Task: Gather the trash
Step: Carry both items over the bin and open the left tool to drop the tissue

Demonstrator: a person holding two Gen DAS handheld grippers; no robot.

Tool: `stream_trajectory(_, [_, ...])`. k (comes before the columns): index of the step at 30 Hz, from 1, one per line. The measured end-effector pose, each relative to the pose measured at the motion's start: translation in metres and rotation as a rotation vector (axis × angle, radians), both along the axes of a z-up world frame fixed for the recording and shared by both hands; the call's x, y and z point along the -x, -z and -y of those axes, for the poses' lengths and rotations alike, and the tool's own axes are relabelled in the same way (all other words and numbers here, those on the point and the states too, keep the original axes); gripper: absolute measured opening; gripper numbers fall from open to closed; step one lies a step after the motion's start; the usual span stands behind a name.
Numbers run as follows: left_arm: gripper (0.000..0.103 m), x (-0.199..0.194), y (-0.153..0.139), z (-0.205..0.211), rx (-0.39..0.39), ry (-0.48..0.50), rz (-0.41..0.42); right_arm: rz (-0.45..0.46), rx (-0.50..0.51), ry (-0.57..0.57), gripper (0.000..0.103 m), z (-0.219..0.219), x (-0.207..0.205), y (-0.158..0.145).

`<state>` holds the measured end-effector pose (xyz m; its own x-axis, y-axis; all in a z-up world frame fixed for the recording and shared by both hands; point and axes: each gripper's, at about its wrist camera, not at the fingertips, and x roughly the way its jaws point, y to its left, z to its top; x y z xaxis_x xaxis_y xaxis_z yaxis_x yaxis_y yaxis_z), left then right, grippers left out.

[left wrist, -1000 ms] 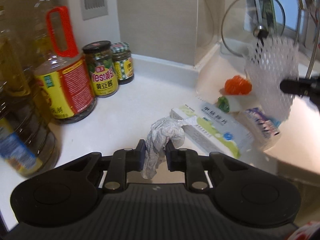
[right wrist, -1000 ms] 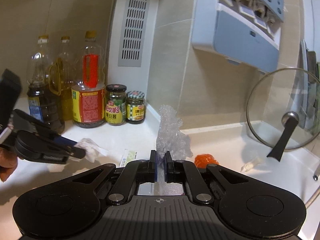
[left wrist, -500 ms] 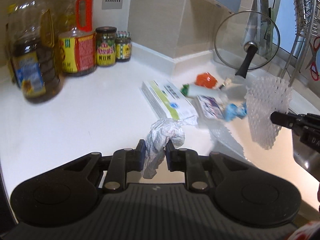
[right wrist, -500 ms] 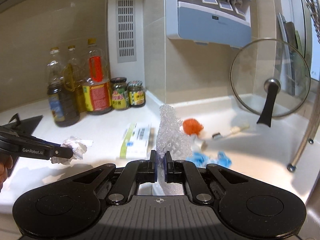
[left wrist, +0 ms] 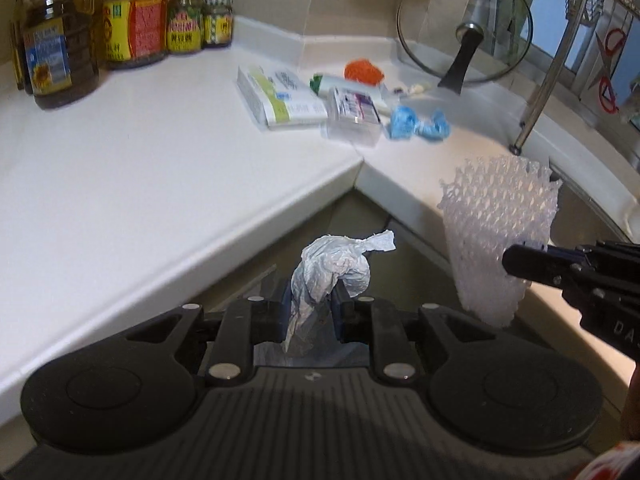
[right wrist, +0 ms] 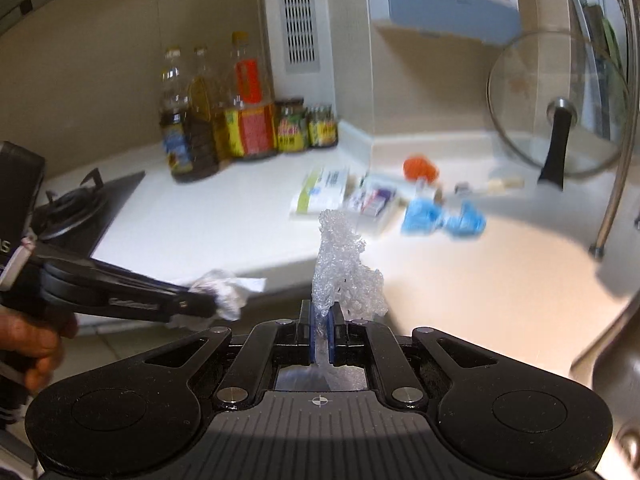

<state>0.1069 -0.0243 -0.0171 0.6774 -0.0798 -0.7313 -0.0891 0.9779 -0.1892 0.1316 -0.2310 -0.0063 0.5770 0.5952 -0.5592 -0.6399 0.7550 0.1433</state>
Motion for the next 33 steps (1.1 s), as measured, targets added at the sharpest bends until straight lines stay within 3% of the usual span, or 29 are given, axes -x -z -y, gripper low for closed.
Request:
stream_trajectory(8, [0.019,0.004,0.059,-0.003,0.030,0.008,-0.093,-0.156,0.073,0.035,0.006,-0.023,0.012,0.059])
stream_trajectory(18, [0.019,-0.014,0.123,-0.006,0.044,0.000,-0.175,-0.268,0.123,0.097,0.006,-0.033,-0.015,0.132])
stream_trajectory(33, [0.019,-0.038,0.181,0.002,0.045,-0.024,-0.265,-0.357,0.185,0.106,0.006,-0.040,-0.045,0.189])
